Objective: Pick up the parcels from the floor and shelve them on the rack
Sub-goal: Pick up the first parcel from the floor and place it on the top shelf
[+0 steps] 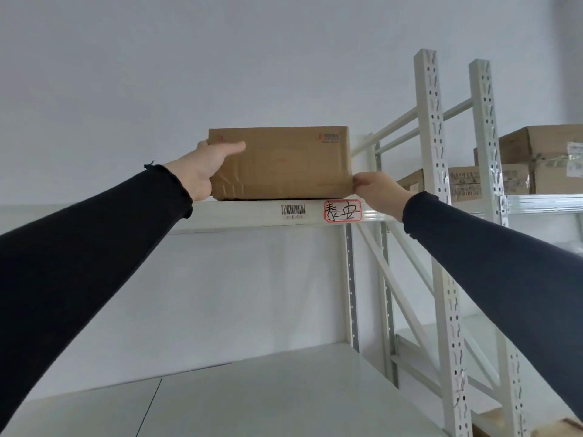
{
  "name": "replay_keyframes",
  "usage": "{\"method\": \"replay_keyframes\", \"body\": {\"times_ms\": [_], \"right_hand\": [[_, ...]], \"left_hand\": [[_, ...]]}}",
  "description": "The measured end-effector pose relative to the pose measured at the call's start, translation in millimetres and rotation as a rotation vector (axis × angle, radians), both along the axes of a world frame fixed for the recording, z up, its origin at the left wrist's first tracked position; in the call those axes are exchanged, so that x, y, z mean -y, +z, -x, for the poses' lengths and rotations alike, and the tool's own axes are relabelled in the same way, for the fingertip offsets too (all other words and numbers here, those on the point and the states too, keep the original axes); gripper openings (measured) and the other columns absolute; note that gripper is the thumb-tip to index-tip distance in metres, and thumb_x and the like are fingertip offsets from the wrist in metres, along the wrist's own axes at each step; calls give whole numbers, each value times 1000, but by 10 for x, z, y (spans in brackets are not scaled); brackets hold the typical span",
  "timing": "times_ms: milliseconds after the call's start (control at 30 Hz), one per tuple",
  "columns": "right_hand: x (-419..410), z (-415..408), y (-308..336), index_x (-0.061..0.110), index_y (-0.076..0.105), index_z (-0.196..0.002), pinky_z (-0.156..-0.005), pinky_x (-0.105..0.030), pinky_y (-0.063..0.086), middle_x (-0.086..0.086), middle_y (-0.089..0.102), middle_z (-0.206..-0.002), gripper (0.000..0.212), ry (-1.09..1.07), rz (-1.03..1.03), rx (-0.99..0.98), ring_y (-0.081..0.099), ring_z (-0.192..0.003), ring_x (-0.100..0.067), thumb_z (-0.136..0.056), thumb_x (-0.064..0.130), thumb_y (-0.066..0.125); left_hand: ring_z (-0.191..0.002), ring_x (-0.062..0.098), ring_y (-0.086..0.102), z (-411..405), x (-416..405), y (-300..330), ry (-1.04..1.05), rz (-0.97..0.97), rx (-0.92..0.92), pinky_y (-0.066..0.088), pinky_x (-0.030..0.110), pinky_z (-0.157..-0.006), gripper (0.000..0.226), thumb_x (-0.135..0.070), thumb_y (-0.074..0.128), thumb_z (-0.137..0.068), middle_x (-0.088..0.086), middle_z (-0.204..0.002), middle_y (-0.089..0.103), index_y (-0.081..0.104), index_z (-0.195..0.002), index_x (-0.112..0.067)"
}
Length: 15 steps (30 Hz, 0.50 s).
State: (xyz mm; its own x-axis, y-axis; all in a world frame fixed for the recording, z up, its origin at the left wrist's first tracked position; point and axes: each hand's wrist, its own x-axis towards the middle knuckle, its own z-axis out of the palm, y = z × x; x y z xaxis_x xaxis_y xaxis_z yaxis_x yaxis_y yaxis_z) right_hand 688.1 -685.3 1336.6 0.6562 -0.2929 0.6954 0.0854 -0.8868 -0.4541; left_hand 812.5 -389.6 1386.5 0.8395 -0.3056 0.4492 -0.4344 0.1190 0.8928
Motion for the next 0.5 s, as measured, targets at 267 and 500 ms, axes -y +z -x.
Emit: {"method": "replay_keyframes", "body": {"times_ms": [267, 500], "right_hand": [[80, 25, -101, 17, 67, -111, -80, -37, 49, -5, 68, -102, 45, 89, 24, 62, 62, -91, -20, -94, 52, 46], [134, -236, 38, 12, 69, -109, -87, -42, 54, -9, 71, -104, 40, -16, 73, -12, 65, -94, -27, -94, 45, 52]], "left_hand": [[-94, 13, 64, 43, 67, -43, 221, -101, 185, 54, 41, -103, 67, -15, 72, -95, -6, -108, 61, 32, -148, -19], [-113, 25, 67, -119, 101, -36, 318, -193, 279, 54, 43, -103, 74, -19, 79, -89, 4, -126, 64, 34, -148, -17]]}}
